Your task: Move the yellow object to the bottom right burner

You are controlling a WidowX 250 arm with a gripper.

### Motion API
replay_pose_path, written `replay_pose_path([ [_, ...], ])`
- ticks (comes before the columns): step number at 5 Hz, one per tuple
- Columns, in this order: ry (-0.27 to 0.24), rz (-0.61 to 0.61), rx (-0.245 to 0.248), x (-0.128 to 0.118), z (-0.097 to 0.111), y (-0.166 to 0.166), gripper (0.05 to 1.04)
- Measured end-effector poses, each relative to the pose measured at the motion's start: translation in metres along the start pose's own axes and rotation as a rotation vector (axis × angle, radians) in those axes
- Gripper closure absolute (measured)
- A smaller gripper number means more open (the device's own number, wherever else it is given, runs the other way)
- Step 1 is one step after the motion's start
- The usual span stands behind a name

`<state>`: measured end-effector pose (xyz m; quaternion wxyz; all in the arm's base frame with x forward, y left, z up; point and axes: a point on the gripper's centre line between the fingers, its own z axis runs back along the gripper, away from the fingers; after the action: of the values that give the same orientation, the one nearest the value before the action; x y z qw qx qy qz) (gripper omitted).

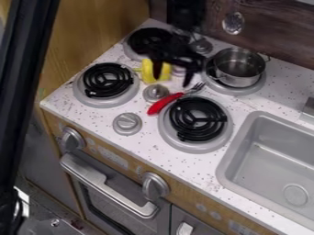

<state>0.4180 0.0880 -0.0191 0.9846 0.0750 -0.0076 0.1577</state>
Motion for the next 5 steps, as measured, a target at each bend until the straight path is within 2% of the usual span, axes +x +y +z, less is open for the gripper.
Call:
replay_pose_path([
  [1, -0.069, -0.062, -0.018, 0.004, -0.019, 0.024, 0.086],
  [2, -0.199, -0.151, -0.019, 0.016, -0.005, 0.044, 0.086],
  [3, -0.27, -0.25, 0.028, 0.036, 0.015, 0.058, 0.086],
  [5, -0.294, -0.368, 0.062, 0.047, 0.027, 0.061, 0.086],
])
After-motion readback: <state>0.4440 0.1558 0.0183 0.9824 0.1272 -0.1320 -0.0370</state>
